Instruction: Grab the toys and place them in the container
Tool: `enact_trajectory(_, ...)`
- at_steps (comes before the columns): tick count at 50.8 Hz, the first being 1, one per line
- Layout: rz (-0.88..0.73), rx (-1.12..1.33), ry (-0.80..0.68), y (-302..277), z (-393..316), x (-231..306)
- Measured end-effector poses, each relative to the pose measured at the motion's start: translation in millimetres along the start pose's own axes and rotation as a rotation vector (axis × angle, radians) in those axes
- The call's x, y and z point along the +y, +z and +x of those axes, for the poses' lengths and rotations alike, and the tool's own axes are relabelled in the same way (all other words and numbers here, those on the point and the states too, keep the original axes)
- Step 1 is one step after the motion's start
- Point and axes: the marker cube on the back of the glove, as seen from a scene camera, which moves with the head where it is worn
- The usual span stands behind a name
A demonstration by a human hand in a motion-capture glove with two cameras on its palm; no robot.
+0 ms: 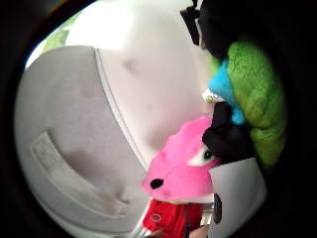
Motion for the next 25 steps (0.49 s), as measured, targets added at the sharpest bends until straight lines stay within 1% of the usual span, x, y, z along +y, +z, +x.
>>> enact_trajectory(12,0.334,-0.076,-0.037,13.5,5.7,10.3)
enact_trajectory(16,0.390,-0.082,-0.049,13.6,6.9,13.3)
enact_trajectory(25,0.461,-0.112,-0.066,-0.4,2.9,28.3)
